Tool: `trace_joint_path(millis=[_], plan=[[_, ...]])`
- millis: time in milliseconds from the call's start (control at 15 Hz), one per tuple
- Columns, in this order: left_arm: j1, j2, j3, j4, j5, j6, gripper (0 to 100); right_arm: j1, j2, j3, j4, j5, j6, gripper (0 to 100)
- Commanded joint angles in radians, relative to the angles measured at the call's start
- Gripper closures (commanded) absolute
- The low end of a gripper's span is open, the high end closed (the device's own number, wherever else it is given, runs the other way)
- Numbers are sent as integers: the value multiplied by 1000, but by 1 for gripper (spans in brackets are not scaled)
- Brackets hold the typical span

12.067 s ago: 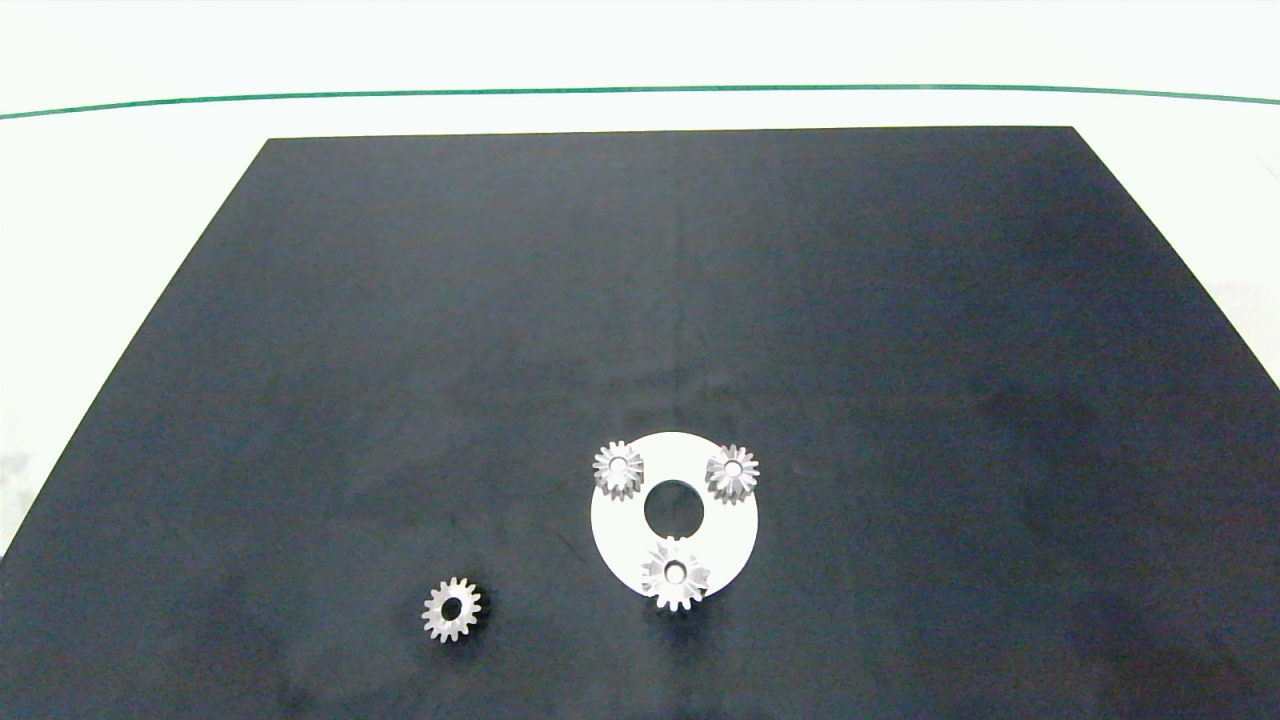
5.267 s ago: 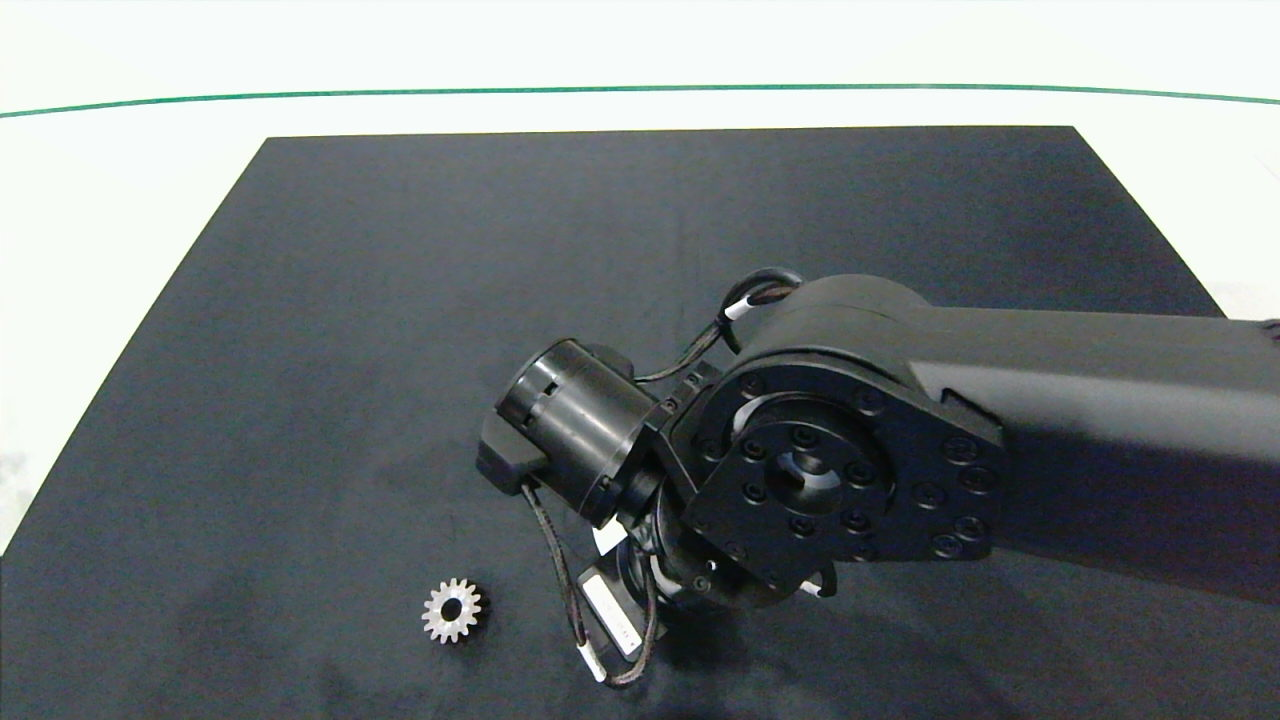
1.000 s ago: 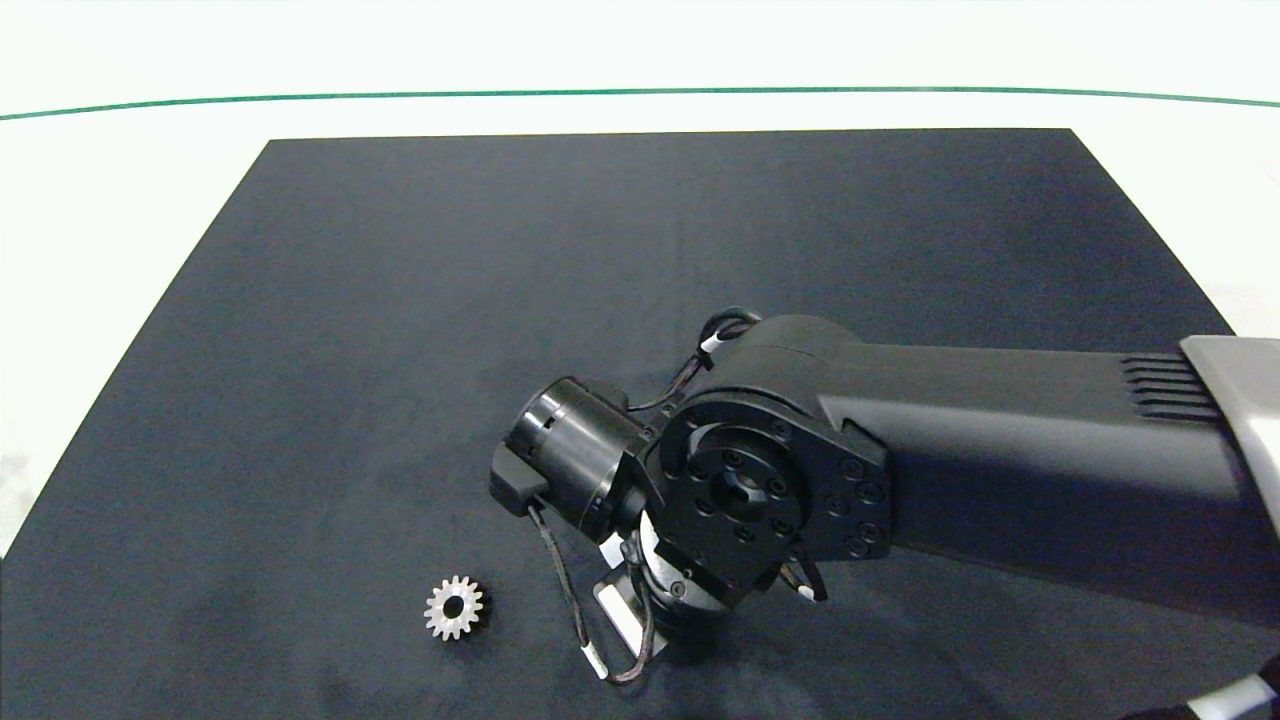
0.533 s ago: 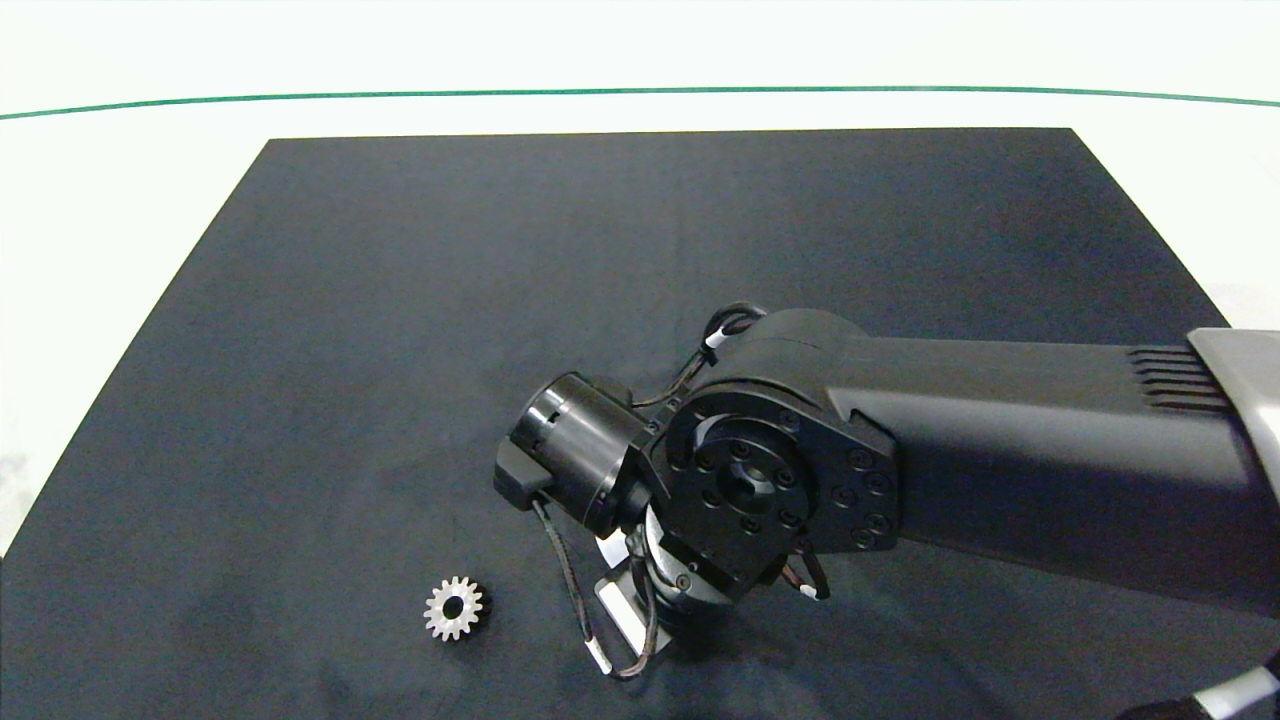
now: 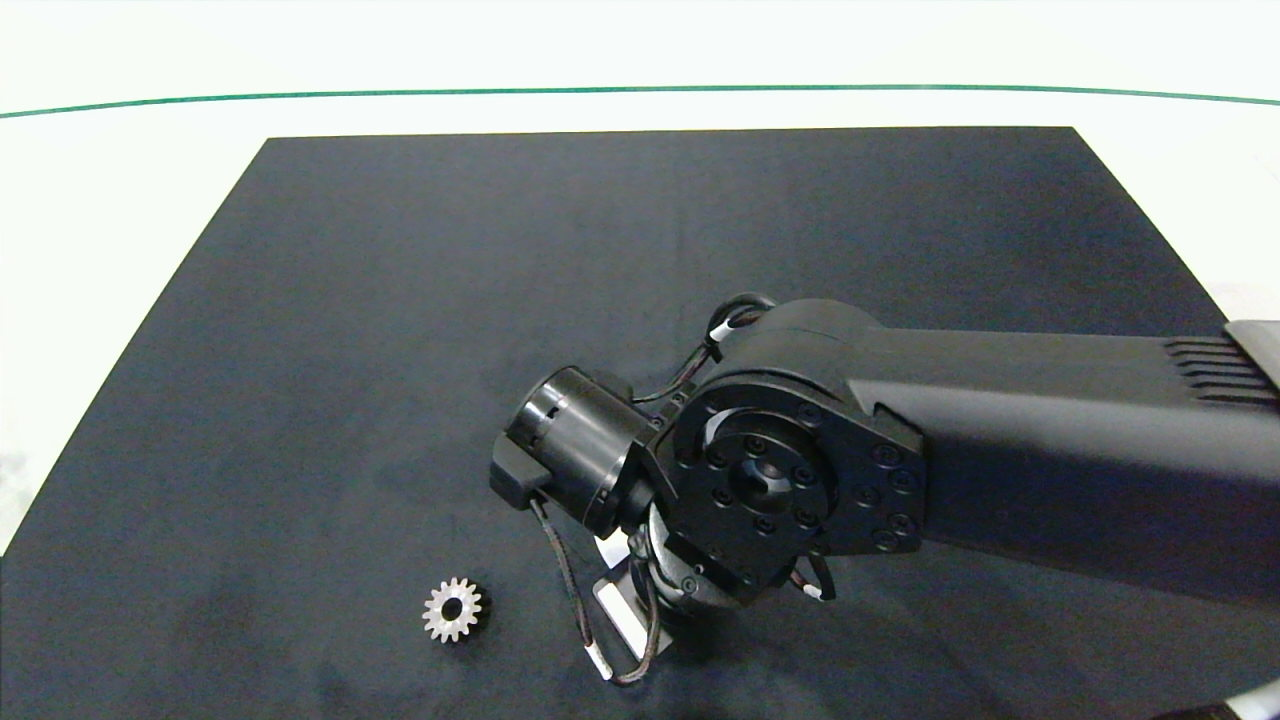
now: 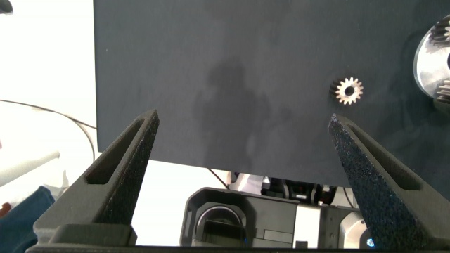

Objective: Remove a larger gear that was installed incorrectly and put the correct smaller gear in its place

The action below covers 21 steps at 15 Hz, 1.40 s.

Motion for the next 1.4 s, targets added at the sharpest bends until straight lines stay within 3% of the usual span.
trace_joint_path(millis=[67,933,1267,1400], plan=[[-1,1,1,7,1,-1,0,2,-25,0,16,-2,2,100],[-1,-1,1,7,1,0,0,18,-172,0,40,-6,0,100],[-1,-2,3,9,1,-1,0,2,-327,253,14,-1,3,100],[0,-2,3,9,1,-1,0,-25,-377,375,-64,-2,3,100]])
